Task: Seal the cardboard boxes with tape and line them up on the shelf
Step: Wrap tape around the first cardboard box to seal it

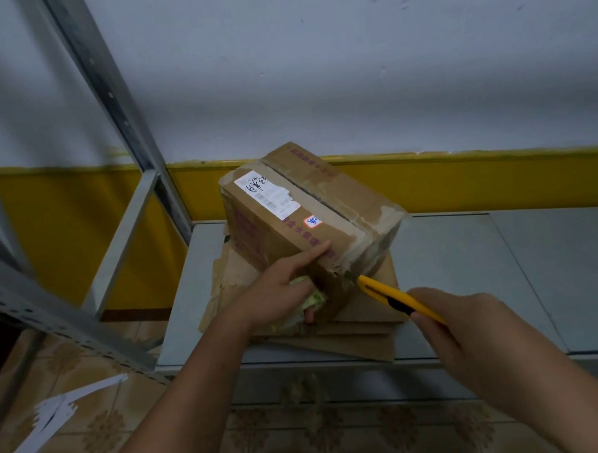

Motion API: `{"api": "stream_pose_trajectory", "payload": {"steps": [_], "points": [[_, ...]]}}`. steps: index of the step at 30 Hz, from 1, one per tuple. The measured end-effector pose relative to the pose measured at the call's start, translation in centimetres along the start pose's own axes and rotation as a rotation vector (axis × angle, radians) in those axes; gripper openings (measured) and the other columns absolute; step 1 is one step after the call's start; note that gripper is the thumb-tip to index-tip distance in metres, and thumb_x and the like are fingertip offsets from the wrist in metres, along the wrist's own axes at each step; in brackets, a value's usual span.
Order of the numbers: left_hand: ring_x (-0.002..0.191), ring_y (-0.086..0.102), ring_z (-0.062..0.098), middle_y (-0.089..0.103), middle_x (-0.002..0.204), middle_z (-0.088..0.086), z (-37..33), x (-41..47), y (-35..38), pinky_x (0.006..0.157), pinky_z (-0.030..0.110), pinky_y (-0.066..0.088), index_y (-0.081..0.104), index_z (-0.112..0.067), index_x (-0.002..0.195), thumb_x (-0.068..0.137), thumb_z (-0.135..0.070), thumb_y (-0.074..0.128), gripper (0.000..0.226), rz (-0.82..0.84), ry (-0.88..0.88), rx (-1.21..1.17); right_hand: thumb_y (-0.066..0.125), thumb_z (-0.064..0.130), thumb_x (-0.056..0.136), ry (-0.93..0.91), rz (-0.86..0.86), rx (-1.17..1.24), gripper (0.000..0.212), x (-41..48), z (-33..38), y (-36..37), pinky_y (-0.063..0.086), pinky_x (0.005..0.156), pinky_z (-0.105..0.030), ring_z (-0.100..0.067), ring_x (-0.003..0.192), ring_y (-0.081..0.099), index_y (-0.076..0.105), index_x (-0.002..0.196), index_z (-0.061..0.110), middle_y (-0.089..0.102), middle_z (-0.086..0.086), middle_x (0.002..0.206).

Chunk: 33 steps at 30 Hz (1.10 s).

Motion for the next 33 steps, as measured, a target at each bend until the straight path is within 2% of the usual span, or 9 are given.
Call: {"api": "stream_pose_trajectory", "payload": {"steps": [3,8,10,13,16,18,23,28,33], "points": [[0.105,0.071,0.04,0.061,0.14,0.015,0.0,0.0,-0.3,0.088,0.045,0.063,0.047,-0.036,0.157,0.099,0.008,0.047,0.073,-0.021,-0.006,0.033,0.049,0.042,0.103,-0.042,-0.045,0.052,0.019,-0.5,-1.1,-0.5,0.039,0.045,-0.025,-0.012,0.054,0.056,0.044,0.095,0.058,0.055,0.01,0.059],[0.12,0.063,0.022,0.058,0.142,0.0,-0.5,-0.1,-0.2,0.092,0.021,0.058,0.046,-0.036,0.157,0.098,0.008,0.048,0.073,-0.028,0.003,0.076,0.04,0.052,0.1,-0.052,-0.064,0.14,0.017,-0.5,-1.3,0.5,0.05,0.05,-0.035,-0.012,0.057,0.06,0.053,0.111,0.051,0.06,0.01,0.064],[0.111,0.065,0.027,0.059,0.141,0.002,-0.5,-0.1,0.0,0.083,0.023,0.06,0.045,-0.037,0.158,0.099,0.007,0.048,0.073,-0.022,0.022,0.063,0.034,0.057,0.098,-0.056,-0.082,0.166,0.026,-0.3,-1.1,0.9,0.049,0.05,-0.035,-0.014,0.057,0.06,0.055,0.111,0.047,0.06,0.007,0.065],[0.105,0.07,0.035,0.058,0.143,-0.001,-0.2,0.0,0.2,0.08,0.031,0.064,0.043,-0.04,0.159,0.101,0.001,0.054,0.072,-0.018,0.052,0.045,0.042,0.048,0.103,-0.044,-0.101,0.194,0.018,0.1,-0.9,1.4,0.049,0.05,-0.033,-0.014,0.057,0.06,0.056,0.112,0.043,0.061,0.007,0.066],[0.127,0.055,0.008,0.046,0.146,-0.031,0.0,-0.1,0.5,0.102,0.016,0.05,0.039,-0.046,0.159,0.098,-0.027,0.075,0.073,-0.013,0.08,0.15,0.044,0.044,0.104,-0.042,-0.094,0.194,0.014,0.8,-0.5,1.7,0.051,0.052,-0.035,-0.014,0.058,0.06,0.056,0.112,0.042,0.061,0.008,0.067],[0.142,0.038,-0.004,0.039,0.15,-0.035,0.2,-0.1,0.5,0.117,0.025,0.039,0.038,-0.052,0.158,0.088,-0.052,0.081,0.082,-0.067,0.063,0.221,0.045,0.042,0.105,-0.044,-0.095,0.179,0.014,1.3,-0.1,1.8,0.052,0.054,-0.036,-0.014,0.058,0.06,0.057,0.112,0.04,0.062,0.007,0.067],[0.135,0.054,0.001,0.056,0.147,-0.025,0.8,-0.3,0.9,0.109,0.041,0.053,0.039,-0.061,0.151,0.084,-0.079,0.061,0.073,-0.266,0.048,0.255,0.045,0.04,0.105,-0.057,-0.104,0.17,0.012,2.0,0.7,1.9,0.052,0.055,-0.039,-0.015,0.057,0.06,0.056,0.109,0.039,0.062,0.005,0.068],[0.136,0.055,0.005,0.055,0.152,-0.02,1.5,-0.4,1.4,0.11,0.045,0.053,0.037,-0.071,0.147,0.091,-0.064,0.058,0.06,-0.288,0.06,0.169,0.042,0.045,0.104,-0.081,-0.153,0.209,0.017,2.2,0.7,2.4,0.053,0.057,-0.041,-0.014,0.06,0.061,0.056,0.114,0.043,0.062,0.005,0.07],[0.137,0.054,0.006,0.055,0.152,-0.018,2.0,-0.5,1.4,0.112,0.042,0.052,0.04,-0.064,0.149,0.097,-0.05,0.068,0.061,-0.307,0.078,0.17,0.035,0.057,0.099,-0.144,-0.205,0.243,0.032,1.6,0.3,2.9,0.049,0.054,-0.04,-0.013,0.061,0.06,0.056,0.121,0.045,0.059,0.01,0.069]]}}
Point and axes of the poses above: each hand's wrist, its own x-axis towards the middle knuckle, its own y-axis out of the palm, z = x × y, the point moved 6 cm from there along x, towards the middle knuckle
